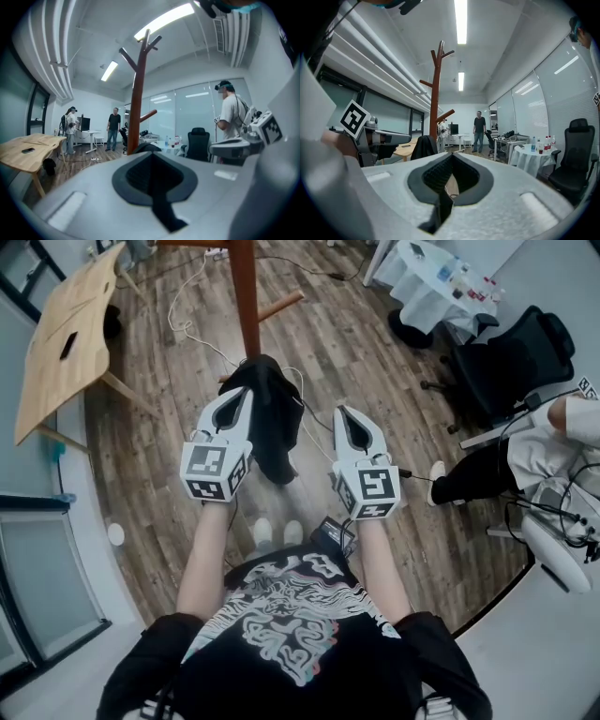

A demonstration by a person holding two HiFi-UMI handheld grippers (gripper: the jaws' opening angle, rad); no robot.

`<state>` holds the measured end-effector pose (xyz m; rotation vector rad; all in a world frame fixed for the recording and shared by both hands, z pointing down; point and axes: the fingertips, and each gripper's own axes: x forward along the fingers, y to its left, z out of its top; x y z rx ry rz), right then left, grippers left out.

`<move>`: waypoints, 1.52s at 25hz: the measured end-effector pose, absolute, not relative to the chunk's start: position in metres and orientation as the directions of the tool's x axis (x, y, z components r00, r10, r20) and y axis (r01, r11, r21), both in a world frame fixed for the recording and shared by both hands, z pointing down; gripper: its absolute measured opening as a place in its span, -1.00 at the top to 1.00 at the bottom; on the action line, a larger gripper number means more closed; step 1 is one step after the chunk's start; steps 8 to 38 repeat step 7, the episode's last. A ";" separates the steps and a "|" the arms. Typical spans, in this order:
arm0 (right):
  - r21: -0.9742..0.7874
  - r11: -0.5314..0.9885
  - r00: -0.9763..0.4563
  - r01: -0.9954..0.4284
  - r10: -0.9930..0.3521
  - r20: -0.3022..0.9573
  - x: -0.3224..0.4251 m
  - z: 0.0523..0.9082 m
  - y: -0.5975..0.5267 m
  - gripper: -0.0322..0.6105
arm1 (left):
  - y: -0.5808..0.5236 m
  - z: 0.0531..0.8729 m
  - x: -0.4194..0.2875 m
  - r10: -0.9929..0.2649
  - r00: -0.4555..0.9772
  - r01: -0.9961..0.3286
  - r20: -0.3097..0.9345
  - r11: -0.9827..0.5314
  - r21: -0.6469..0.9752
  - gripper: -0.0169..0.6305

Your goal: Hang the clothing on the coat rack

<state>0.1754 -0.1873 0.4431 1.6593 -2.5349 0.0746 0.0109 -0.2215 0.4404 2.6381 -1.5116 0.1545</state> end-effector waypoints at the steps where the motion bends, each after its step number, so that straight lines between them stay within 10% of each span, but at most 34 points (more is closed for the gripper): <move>1: 0.019 0.401 -0.396 -0.916 -0.910 0.121 0.176 0.443 -0.188 0.90 | -0.222 0.441 0.012 -0.853 0.503 -0.864 0.139 -0.503 0.035 0.98; 38: 0.007 0.394 -0.390 -0.919 -0.911 0.132 0.184 0.446 -0.188 0.90 | -0.223 0.441 0.023 -0.843 0.516 -0.855 0.152 -0.519 0.022 0.98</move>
